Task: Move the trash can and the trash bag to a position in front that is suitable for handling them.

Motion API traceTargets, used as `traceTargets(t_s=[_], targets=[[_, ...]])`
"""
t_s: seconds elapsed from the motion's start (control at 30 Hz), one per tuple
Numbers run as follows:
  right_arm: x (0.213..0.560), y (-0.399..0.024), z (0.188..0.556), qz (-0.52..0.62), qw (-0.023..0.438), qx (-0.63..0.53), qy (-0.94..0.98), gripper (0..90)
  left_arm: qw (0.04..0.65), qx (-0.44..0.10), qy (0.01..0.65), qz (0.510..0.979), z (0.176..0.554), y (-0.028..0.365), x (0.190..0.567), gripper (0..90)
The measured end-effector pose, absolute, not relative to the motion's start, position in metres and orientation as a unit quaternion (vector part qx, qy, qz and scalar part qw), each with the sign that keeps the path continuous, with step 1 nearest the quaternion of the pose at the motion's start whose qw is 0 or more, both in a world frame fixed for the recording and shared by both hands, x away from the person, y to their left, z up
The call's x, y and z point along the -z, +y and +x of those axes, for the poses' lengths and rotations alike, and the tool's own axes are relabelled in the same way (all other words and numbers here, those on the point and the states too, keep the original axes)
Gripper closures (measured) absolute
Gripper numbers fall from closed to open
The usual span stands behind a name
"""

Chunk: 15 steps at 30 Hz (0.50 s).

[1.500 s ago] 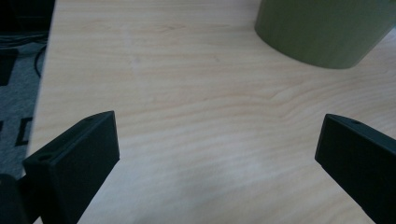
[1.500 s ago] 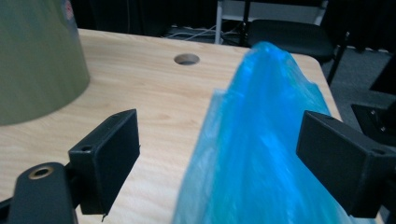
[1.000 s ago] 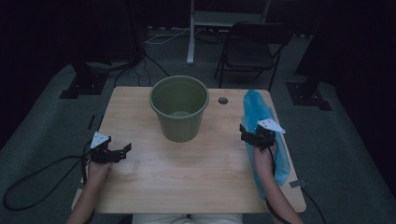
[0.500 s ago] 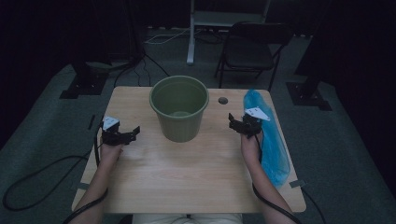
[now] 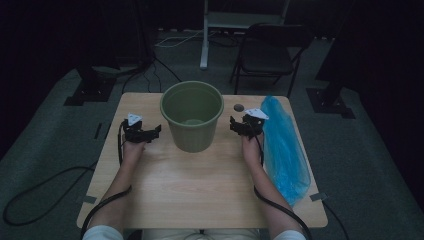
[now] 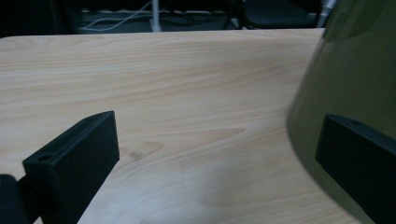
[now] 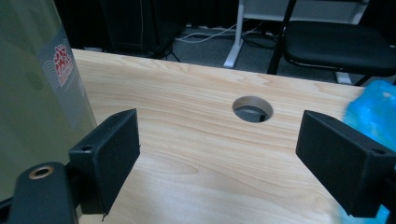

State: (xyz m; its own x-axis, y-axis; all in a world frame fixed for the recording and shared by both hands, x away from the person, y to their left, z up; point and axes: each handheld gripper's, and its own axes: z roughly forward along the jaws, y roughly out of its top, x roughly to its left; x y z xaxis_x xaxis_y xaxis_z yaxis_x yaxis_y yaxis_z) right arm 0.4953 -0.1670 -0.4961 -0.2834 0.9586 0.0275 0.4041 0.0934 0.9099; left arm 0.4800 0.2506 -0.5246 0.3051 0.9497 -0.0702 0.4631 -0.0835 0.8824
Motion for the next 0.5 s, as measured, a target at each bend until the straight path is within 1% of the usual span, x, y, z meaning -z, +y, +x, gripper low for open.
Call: traceTargets(t_s=[0.17,0.23,0.27,0.33,0.5], targets=[[0.497,-0.157,0.508,0.515,0.302,-0.437,0.673,13.0,0.434,-0.281,0.517,0.682,0.49,0.243,0.52,0.3],[0.497,-0.153,0.513,0.518,0.291,-0.439,0.674,13.0,0.436,-0.287,0.518,0.678,0.492,0.242,0.516,0.3],[0.497,-0.152,0.516,0.519,0.278,-0.443,0.676,13.0,0.437,-0.285,0.518,0.678,0.493,0.241,0.515,0.3],[0.496,-0.149,0.518,0.517,0.259,-0.455,0.677,12.3,0.432,-0.288,0.513,0.684,0.495,0.238,0.513,0.2],[0.491,-0.144,0.52,0.51,0.245,-0.468,0.679,11.9,0.428,-0.283,0.498,0.699,0.497,0.23,0.512,0.2]])
